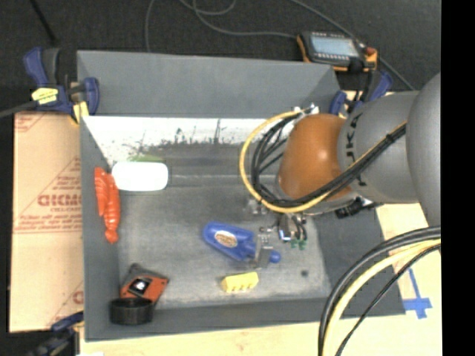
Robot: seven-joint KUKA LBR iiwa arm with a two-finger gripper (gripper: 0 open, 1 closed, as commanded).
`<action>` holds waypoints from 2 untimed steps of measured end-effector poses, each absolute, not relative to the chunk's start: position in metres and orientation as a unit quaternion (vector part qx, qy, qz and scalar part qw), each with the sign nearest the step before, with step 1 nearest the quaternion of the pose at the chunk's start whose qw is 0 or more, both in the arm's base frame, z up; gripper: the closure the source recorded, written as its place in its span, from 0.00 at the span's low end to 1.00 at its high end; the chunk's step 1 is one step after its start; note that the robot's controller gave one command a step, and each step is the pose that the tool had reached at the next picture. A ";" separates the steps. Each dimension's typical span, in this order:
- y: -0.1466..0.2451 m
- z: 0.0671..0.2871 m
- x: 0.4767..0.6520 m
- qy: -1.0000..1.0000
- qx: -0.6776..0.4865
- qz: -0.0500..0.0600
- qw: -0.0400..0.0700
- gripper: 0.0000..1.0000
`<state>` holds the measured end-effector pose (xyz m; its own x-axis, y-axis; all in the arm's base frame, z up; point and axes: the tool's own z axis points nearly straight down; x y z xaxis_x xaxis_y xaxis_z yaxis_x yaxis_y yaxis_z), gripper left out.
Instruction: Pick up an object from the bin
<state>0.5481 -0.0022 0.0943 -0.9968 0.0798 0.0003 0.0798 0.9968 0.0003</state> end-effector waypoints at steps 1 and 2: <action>0.004 0.144 0.537 -0.996 -0.090 0.000 0.000 0.00; 0.006 0.096 0.540 -0.997 -0.074 0.000 -0.004 0.00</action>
Offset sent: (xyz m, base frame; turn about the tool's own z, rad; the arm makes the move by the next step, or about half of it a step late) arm -0.0106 0.0102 -0.0243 0.0522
